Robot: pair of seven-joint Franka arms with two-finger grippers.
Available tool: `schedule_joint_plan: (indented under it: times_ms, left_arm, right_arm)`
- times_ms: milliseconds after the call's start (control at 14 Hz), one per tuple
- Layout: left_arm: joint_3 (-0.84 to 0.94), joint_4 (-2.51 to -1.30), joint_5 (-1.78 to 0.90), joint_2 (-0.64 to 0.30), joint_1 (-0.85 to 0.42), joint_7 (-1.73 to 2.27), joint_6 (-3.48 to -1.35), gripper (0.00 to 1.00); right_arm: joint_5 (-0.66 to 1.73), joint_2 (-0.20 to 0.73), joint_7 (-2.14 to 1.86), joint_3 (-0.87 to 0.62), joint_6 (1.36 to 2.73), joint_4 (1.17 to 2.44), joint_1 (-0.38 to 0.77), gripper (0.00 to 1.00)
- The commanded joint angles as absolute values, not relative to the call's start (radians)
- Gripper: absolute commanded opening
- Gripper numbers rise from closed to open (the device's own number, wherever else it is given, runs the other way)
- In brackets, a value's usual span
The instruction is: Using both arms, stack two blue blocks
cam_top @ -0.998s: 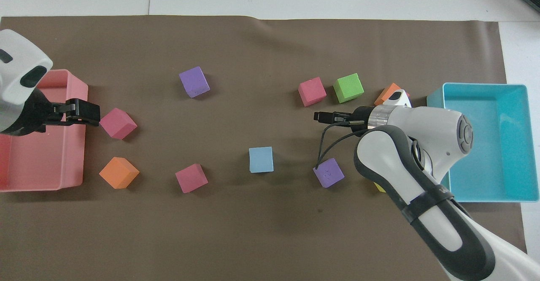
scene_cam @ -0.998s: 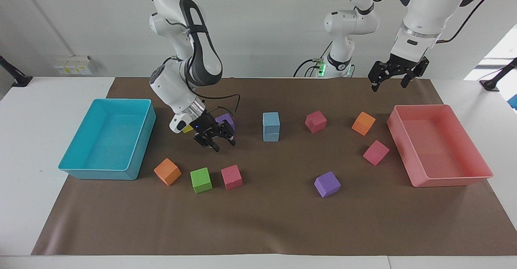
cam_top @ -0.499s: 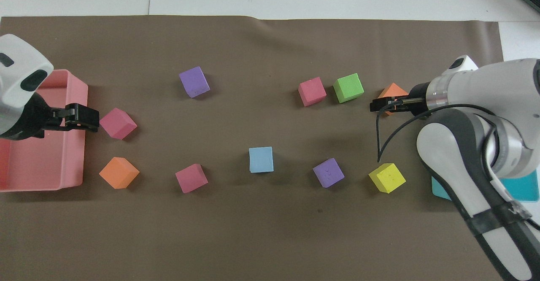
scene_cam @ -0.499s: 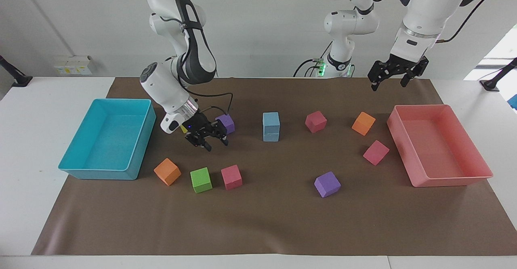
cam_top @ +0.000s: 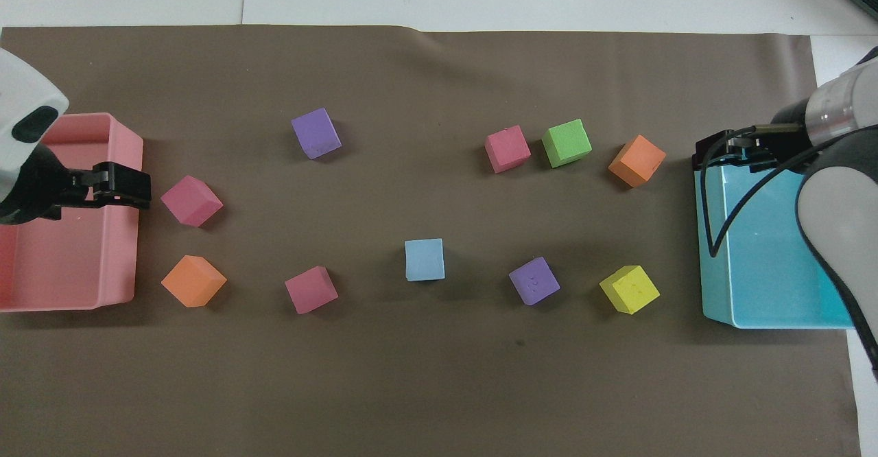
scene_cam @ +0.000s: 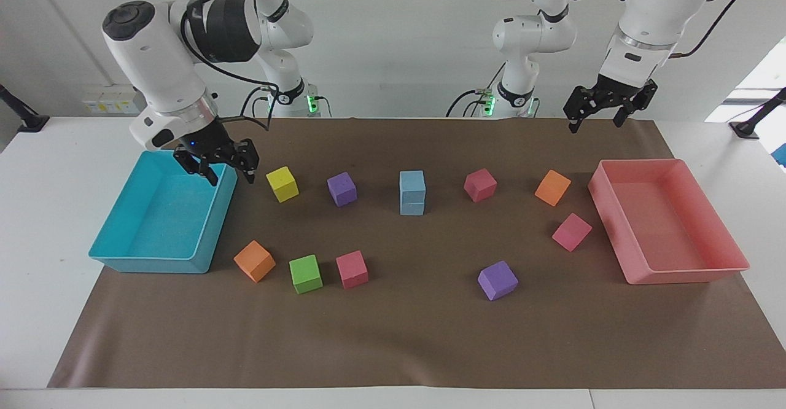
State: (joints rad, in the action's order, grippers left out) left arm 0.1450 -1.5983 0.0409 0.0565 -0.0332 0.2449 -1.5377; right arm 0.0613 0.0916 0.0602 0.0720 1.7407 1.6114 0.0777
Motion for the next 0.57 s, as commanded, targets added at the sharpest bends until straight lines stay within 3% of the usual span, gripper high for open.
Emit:
schedule_joint_plan:
  times_ms: [0, 214, 499]
  left_arm:
    - [0.149, -1.588, 0.037, 0.063, -0.018, 0.227, -1.516, 1.0]
    - [0.146, -1.588, 0.035, 0.063, -0.018, 0.227, -1.508, 1.0]
    - [0.143, -1.588, 0.037, 0.063, -0.018, 0.227, -1.506, 1.0]
  right_arm:
    - [-0.02, 0.101, 0.164, 0.074, 1.66, 1.548, 0.071, 0.86]
    - [-0.069, 0.042, 0.25, 0.075, 1.625, 1.558, 0.063, 0.99]
    - [-0.041, -0.004, 0.246, 0.072, 1.559, 1.586, 0.026, 1.0]
